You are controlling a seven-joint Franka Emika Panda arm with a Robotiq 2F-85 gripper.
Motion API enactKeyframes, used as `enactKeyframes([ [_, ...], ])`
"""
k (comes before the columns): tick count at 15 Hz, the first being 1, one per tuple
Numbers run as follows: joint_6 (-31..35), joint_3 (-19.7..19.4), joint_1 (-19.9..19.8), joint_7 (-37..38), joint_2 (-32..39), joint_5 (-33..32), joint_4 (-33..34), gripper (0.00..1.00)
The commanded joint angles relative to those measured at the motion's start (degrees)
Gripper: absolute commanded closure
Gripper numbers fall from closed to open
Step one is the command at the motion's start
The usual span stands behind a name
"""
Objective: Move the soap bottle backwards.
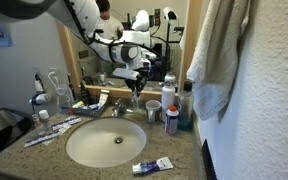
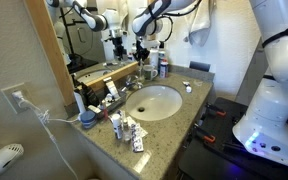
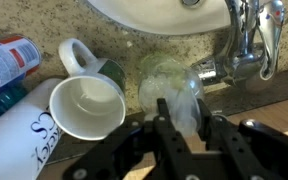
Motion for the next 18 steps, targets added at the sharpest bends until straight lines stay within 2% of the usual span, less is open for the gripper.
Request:
enactKeyframes([
  [1,-2.3,0.8,-1.0,-0.3,1.9,1.1,3.4,0.86],
  [3,-3.3,0.8,-1.1,-0.1,2.5,1.2,4.2,0.83],
  [4,-3.7,0.8,-1.2,0.0,2.7,1.2,4.5,0.45],
  [5,-3.8,0.8,-1.2,0.1,2.8,1.3,4.7,0.45],
  [6,-3.9,0.8,-1.2,0.1,2.8,1.4,4.8,0.39],
  [11,-3.9,0.7,-1.2,0.2,1.5,1.3,4.2,0.01],
  [18,-4.6,0.7,0.2,1.4,-5.8,0.9,-0.9,0.0],
])
